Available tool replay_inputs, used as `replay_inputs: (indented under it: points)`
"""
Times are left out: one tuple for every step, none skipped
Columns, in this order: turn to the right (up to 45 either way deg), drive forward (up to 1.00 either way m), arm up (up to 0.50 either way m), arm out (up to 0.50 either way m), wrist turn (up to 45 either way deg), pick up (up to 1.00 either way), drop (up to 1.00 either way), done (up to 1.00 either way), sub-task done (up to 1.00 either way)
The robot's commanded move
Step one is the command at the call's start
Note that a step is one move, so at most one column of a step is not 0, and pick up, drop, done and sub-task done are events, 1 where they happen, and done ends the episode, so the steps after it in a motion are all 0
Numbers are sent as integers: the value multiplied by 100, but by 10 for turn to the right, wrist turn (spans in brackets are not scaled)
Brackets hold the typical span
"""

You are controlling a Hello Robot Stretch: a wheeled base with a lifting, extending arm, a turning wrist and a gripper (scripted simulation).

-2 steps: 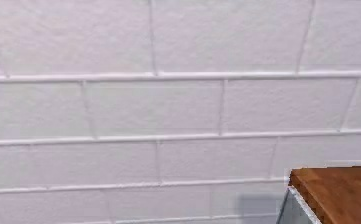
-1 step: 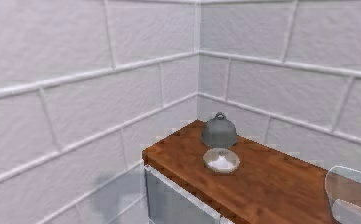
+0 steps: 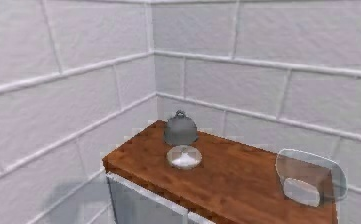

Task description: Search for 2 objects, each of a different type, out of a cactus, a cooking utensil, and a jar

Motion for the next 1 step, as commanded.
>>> replay_inputs:
  points:
    - [0, 0, 0, 0, 0, 0, 0, 100, 0]
